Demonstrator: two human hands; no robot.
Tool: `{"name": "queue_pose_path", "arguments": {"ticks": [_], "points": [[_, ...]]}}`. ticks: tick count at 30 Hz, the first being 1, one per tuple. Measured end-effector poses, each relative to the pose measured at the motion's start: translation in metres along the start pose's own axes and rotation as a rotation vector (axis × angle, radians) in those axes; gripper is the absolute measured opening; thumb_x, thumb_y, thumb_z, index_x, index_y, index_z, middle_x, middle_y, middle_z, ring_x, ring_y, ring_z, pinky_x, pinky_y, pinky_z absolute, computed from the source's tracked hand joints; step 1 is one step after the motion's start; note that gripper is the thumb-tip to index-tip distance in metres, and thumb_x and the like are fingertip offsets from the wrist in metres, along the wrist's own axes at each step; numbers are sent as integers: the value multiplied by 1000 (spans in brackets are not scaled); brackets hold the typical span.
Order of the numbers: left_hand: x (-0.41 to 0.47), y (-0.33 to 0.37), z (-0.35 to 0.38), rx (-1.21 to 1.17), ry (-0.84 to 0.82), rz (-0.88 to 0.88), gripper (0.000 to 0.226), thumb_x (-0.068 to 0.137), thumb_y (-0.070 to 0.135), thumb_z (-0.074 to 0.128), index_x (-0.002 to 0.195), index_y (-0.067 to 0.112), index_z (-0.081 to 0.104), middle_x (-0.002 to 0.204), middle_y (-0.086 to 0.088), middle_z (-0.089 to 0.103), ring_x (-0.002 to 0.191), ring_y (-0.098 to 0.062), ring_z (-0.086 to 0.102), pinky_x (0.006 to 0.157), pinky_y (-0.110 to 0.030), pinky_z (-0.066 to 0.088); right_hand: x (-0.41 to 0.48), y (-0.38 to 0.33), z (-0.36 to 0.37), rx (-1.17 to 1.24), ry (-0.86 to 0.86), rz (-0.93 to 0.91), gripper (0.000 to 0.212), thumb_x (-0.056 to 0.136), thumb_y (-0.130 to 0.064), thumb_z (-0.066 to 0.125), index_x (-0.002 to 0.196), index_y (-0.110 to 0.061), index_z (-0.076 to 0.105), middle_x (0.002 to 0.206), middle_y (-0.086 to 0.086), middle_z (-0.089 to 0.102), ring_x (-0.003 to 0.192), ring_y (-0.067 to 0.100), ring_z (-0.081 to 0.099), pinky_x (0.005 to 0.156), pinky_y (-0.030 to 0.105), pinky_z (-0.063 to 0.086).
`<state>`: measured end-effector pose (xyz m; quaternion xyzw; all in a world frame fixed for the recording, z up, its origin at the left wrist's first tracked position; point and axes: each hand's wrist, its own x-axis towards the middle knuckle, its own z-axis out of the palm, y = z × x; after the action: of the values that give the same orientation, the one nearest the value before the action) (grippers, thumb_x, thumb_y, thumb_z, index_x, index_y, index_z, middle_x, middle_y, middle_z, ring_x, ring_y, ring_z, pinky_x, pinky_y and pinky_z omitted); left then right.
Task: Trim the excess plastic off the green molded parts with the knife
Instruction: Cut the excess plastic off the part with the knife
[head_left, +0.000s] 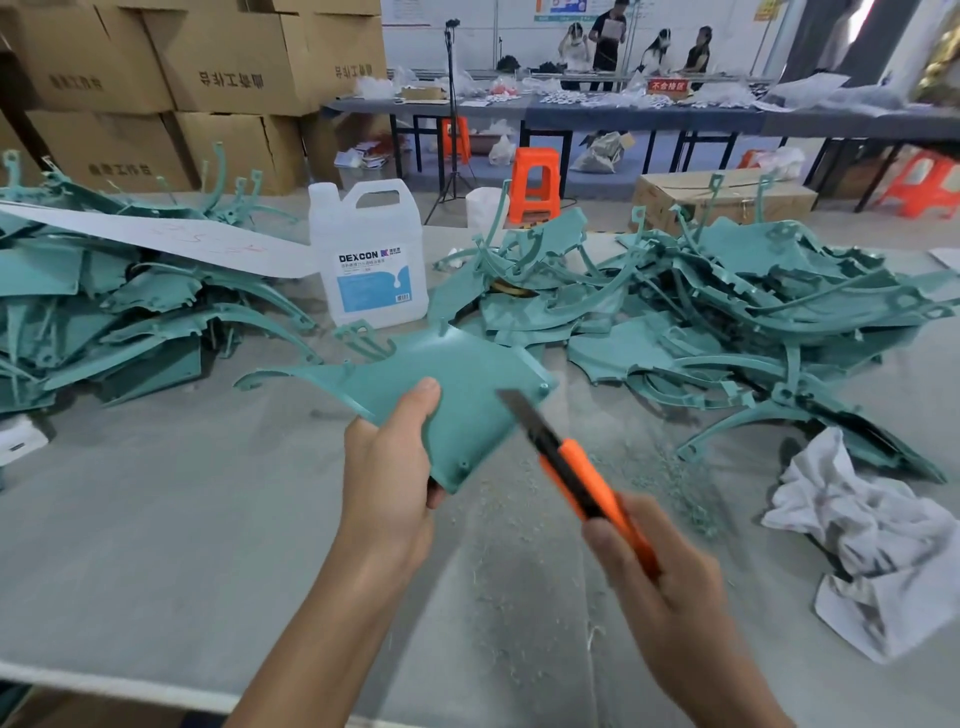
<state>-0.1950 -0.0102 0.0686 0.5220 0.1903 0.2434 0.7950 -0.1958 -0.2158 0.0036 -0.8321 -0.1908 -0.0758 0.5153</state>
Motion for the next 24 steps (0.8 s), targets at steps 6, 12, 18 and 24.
{"name": "queue_pose_path", "arguments": {"ticks": [6,12,18,24], "points": [[-6,6,-8,33,-92,93,14,84,28,67,88,31,80,94,-1,77,80,-21,72,75,-43,50,28,14,-17,-4,155,81,18,92,-62,49,99,-49,59,67,7,58,47,22,49,42,35,39],[2,2,-9,50,-11,104,12,80,35,66,76,35,77,78,3,69,76,-24,58,69,-42,40,-9,4,7,44,-80,-65,41,90,-75,49,110,-43,64,66,-5,60,51,2,54,49,16,41],[1,2,-22,88,-111,152,20,85,31,65,93,43,78,101,7,78,89,-12,75,67,-29,58,24,46,-14,-248,152,239,31,88,-68,42,97,-44,59,61,0,60,50,10,55,49,40,45],[10,-2,-39,337,-195,229,21,94,25,68,115,25,72,111,10,76,103,-11,72,87,-33,59,25,92,-38,-911,-79,203,61,88,-71,27,119,-38,68,93,-4,55,89,24,48,82,38,35]]}}
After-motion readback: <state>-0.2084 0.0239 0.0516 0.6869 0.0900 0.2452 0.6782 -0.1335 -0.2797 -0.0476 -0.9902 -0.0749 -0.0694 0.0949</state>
